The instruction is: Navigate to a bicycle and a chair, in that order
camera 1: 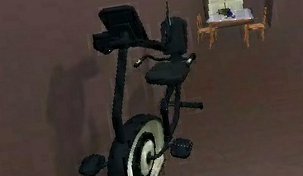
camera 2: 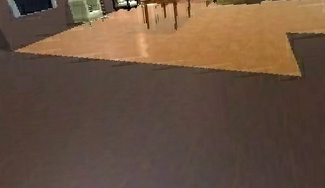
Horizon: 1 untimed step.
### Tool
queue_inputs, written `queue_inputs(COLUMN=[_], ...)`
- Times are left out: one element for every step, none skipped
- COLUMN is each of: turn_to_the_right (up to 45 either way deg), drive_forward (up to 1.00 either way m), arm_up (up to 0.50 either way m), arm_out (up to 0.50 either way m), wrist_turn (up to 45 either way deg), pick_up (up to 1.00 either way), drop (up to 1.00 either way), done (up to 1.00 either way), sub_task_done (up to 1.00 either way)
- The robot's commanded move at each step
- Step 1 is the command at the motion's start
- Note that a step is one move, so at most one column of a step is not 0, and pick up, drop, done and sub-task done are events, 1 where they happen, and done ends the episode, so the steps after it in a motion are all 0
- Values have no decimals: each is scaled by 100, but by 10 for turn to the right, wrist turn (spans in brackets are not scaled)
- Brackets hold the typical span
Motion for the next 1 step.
queue_inputs(turn_to_the_right=[450], drive_forward=[0], arm_up=[0], arm_out=[0], wrist_turn=[0], pick_up=[0], drop=[0], done=[0], sub_task_done=[0])
